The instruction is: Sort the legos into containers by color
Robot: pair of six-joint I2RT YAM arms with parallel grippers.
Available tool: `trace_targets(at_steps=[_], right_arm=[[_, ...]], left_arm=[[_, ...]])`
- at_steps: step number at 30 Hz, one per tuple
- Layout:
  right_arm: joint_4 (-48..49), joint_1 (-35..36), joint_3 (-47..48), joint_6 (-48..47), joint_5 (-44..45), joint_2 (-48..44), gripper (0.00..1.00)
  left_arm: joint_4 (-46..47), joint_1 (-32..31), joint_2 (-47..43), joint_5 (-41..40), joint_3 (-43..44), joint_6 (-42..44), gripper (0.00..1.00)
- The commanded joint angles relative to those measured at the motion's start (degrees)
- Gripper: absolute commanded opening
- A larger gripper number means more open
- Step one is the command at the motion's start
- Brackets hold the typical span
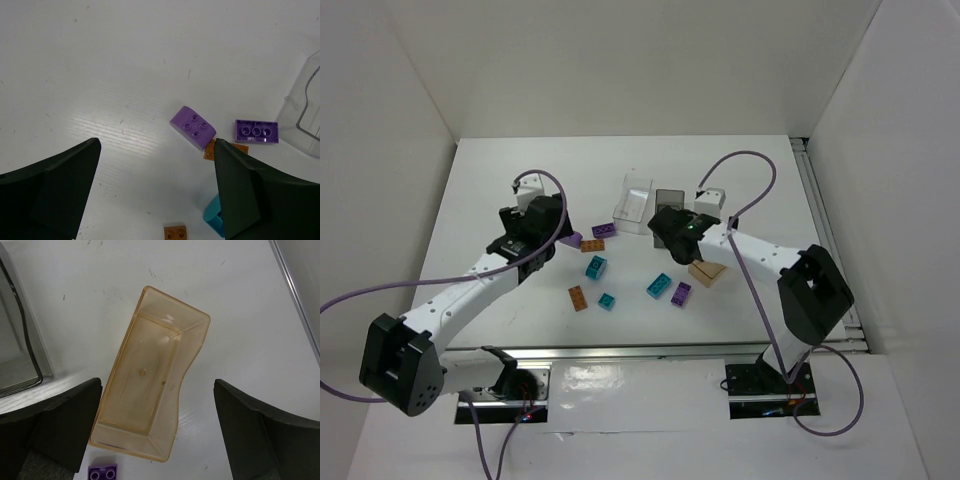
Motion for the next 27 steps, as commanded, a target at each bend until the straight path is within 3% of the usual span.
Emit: trace_targets(at_steps=[1, 5, 9, 12, 15, 21, 27], right_arm=[[0.6, 1.24, 0.49, 1.06, 2.38, -6.57, 1.0], [3.66, 3.43, 1.01, -4.88, -4.63, -11.75, 1.0], [18.4, 5.37, -4.16, -14.39, -19.04, -19.59, 1.0], [21.42, 6.59, -7.94, -12.47, -26.0, -23.02, 1.0], [16.61, 7.74, -10.4, -1.0, -23.73, -24.16, 1.0], [20.54, 11.17, -24.88, 3.34, -28.3, -28.73, 0.95], [27.39, 11.17, -29.65, 5.11, -31.45, -24.8, 0.88]], left_arm=[[-0.96, -0.63, -2.01, -1.61, 0.59, -0.96, 1.0], [1.22, -0.63, -5.35, -0.04, -0.12, -0.17, 1.0], [0.36, -0.63, -7.72, 0.5, 0.05, -1.66, 1.0], [0.36, -1.16, -8.34, 0.5, 0.58, 0.09, 1.0], [-0.17, -1.77, -10.26, -0.28, 1.11, 0.62, 1.0], [-6.15, -0.54, -8.7, 2.87, 5.41, -4.39, 1.0], [-9.4, -0.54, -5.18, 3.49, 7.79, -3.68, 1.0]])
